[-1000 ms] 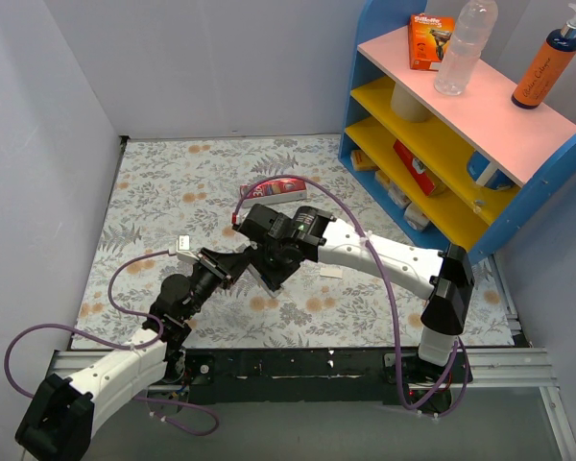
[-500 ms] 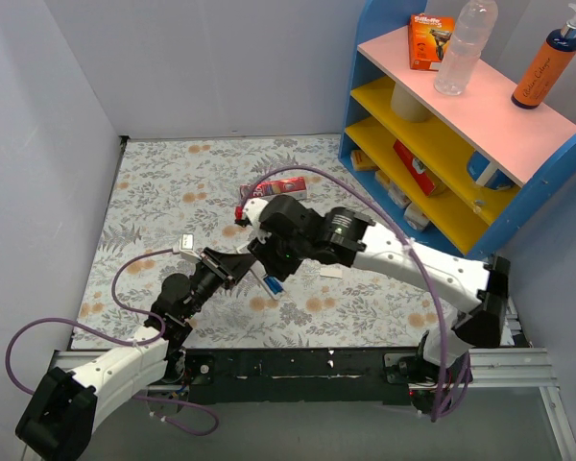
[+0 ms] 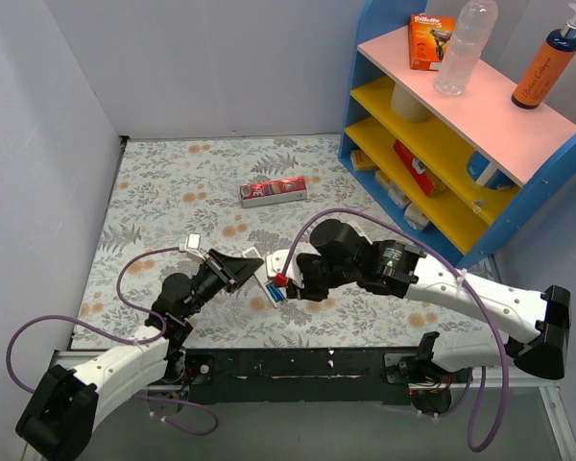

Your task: Load the batteries into the remote control

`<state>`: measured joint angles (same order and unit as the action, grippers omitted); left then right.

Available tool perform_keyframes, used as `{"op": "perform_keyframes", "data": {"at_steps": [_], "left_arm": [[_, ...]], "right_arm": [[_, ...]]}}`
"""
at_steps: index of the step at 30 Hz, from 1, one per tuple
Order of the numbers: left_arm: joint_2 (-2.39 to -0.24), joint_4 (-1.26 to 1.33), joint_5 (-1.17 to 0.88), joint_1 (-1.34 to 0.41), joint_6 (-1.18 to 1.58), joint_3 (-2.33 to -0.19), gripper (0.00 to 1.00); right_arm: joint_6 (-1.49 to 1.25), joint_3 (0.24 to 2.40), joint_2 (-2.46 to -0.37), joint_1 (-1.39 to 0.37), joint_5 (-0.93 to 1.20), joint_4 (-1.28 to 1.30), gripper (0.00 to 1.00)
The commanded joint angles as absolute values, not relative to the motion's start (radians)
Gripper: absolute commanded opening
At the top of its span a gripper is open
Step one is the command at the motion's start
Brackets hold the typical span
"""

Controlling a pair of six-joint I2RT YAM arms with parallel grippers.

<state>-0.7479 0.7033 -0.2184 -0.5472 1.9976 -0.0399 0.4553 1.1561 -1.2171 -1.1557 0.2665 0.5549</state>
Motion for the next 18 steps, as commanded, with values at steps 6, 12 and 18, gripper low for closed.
{"op": "perform_keyframes", "data": {"at_steps": [6, 12, 18], "left_arm": [[-0.75, 0.696, -0.275, -0.551, 2.016, -0.092, 0.0], [-0.755, 0.699, -0.29, -0.551, 2.019, -0.103, 0.0], [-0.752, 0.703, -0.291, -0.551, 2.023, -0.104, 0.0]], "right_arm": [[0.667, 1.14, -1.232, -1.15, 0.373, 0.518, 0.37], [0.681, 1.158, -1.282, -1.15, 0.394, 0.549, 0.34], [0.687, 1.166, -1.305, -1.152, 0.399, 0.558, 0.3]]}}
